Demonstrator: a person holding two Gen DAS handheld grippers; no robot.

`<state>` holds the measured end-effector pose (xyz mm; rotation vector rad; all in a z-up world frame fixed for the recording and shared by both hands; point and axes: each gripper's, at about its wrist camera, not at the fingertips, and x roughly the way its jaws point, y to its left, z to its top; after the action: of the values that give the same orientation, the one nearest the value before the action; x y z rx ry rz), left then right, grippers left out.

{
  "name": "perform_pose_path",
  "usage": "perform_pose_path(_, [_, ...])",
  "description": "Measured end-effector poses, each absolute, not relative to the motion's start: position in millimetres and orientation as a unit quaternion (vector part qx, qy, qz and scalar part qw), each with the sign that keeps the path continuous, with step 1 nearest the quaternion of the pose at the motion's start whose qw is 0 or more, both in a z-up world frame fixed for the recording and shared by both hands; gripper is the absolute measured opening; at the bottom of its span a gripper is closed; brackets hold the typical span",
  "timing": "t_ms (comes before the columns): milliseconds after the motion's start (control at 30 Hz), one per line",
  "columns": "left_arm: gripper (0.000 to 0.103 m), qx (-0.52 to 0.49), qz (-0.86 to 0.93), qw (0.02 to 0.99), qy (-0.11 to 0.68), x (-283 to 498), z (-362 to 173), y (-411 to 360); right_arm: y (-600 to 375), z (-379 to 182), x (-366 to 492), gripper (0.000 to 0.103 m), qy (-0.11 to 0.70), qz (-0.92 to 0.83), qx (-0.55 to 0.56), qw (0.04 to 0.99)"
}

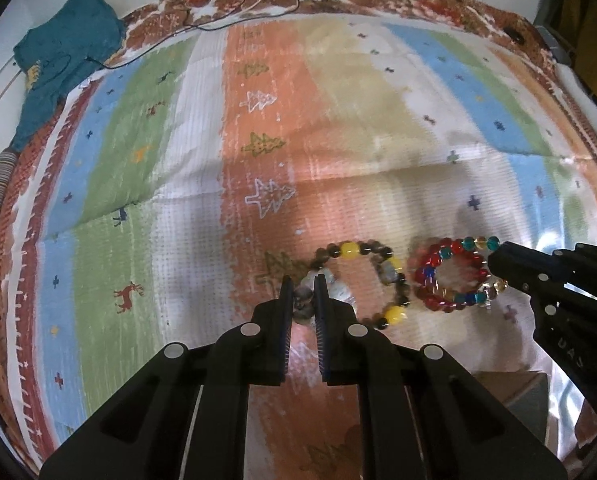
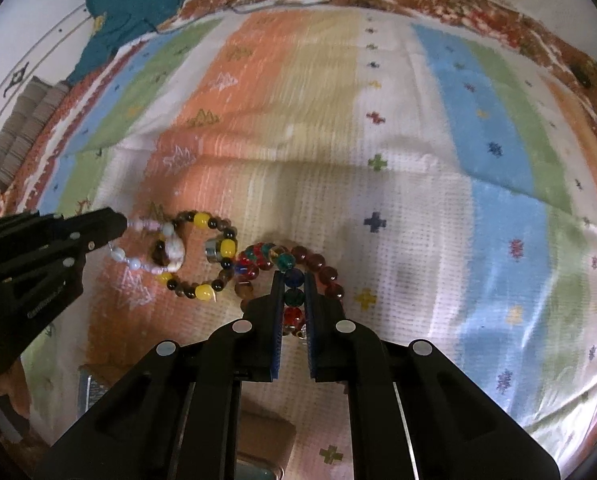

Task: Organize jewelry
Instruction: 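Lift and carry both held bracelets over the silver tin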

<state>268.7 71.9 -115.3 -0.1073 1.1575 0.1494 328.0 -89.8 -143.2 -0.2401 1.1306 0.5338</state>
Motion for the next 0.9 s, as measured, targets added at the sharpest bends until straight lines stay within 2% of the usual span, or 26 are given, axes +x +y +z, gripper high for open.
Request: perform_pose_path(900, [0.009,-0.092,0.043,0.875,0.474,226,-46,55,-106,-77,284,0.010,0.406,0.276,-0.106,0.865])
